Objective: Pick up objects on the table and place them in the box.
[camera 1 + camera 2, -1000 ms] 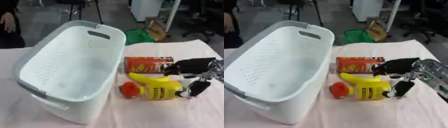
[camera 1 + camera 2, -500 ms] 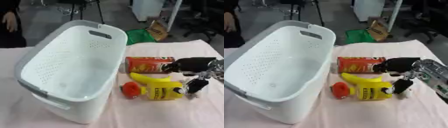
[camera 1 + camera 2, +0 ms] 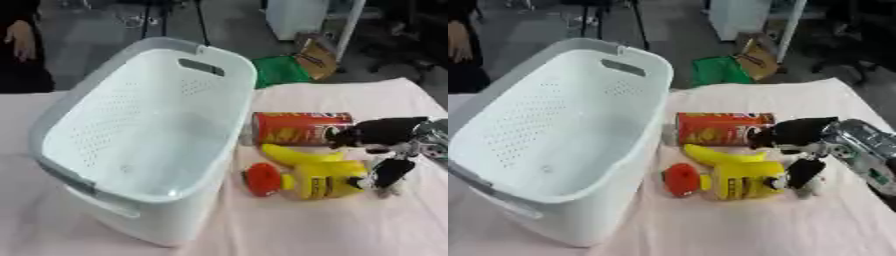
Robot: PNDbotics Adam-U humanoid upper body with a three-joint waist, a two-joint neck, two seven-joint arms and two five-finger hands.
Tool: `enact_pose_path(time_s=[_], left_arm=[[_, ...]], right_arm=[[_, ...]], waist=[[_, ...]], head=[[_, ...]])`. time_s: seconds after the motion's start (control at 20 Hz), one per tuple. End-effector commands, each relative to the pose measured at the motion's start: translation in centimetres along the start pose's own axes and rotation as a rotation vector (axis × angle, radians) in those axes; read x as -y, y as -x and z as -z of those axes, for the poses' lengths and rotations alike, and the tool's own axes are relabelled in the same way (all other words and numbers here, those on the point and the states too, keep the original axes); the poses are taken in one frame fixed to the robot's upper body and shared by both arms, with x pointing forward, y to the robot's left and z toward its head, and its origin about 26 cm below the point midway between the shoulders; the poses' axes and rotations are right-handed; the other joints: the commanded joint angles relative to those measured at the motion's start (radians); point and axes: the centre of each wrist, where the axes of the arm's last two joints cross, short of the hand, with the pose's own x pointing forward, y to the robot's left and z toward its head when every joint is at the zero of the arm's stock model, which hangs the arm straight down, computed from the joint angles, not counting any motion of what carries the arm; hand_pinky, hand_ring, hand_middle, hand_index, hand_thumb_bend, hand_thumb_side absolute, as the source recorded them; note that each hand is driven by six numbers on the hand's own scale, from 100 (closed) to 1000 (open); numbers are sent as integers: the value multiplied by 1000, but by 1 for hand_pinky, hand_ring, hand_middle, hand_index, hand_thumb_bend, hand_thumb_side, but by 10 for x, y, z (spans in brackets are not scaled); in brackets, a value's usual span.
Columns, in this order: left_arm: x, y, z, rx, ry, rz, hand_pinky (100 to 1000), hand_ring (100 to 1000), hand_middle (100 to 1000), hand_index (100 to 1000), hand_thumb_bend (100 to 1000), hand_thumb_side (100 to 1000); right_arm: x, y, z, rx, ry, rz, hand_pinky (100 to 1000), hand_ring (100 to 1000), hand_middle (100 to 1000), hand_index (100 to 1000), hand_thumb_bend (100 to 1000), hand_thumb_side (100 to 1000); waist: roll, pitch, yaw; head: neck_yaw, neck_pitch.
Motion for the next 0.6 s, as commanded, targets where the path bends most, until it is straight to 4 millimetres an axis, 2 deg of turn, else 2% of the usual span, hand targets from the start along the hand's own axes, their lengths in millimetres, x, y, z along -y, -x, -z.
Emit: enact_pose_path(time_s=[0.05,0.6], left_arm=[[1,-4,7,27,-5,-11,904,948,1000,1000,234,1000],[1,-4,7,28,-3,-12,904,948,1000,1000,233,1000]], right_arm=[[4,10,-7,-25,3,-15,1000,1000,1000,1000,329,688],[0,10,-6,11,-34,-29,1000,1000,1000,1000,351,675]], waist=[[-1,-13,0],[-7,-10,2]], head=[[8,-14],[24,-19]])
